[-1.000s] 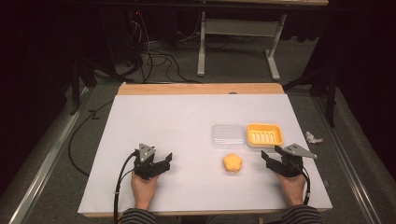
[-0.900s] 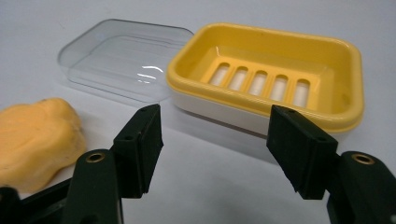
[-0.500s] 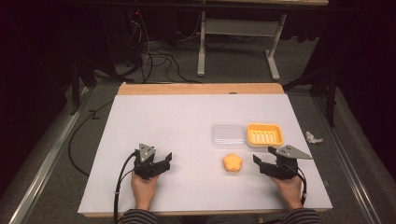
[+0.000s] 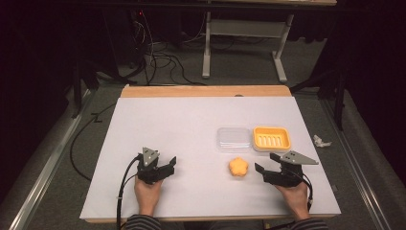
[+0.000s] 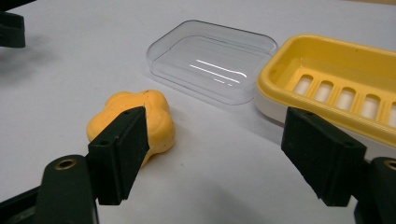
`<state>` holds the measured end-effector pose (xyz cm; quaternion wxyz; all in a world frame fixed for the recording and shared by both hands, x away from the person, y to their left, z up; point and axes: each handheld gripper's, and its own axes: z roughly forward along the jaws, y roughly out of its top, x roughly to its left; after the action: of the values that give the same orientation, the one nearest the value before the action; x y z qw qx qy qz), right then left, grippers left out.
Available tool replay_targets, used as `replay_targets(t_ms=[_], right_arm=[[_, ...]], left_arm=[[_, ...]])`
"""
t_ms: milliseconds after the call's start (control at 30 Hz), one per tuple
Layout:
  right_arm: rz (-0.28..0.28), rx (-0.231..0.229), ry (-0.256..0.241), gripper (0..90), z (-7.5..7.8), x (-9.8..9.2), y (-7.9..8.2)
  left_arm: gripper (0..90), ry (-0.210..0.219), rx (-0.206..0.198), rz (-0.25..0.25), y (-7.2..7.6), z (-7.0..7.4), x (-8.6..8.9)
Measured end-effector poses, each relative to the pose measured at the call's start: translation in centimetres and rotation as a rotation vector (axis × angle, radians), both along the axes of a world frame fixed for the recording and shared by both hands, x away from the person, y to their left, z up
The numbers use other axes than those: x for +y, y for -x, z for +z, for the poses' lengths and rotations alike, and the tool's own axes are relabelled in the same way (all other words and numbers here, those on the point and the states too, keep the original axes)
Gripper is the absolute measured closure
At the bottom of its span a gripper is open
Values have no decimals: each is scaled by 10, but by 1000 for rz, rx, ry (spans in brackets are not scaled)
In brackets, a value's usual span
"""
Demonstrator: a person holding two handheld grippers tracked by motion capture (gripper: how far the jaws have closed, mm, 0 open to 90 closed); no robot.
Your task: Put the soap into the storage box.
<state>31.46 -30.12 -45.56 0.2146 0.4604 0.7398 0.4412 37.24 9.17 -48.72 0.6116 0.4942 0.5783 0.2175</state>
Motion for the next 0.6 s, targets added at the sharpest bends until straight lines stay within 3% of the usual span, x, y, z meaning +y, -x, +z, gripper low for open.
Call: replay_targets(t_ms=[600], right_arm=[[40, 24, 67, 203, 4, 27, 8]], left_arm=[[237, 0, -5, -2, 0, 0, 0]])
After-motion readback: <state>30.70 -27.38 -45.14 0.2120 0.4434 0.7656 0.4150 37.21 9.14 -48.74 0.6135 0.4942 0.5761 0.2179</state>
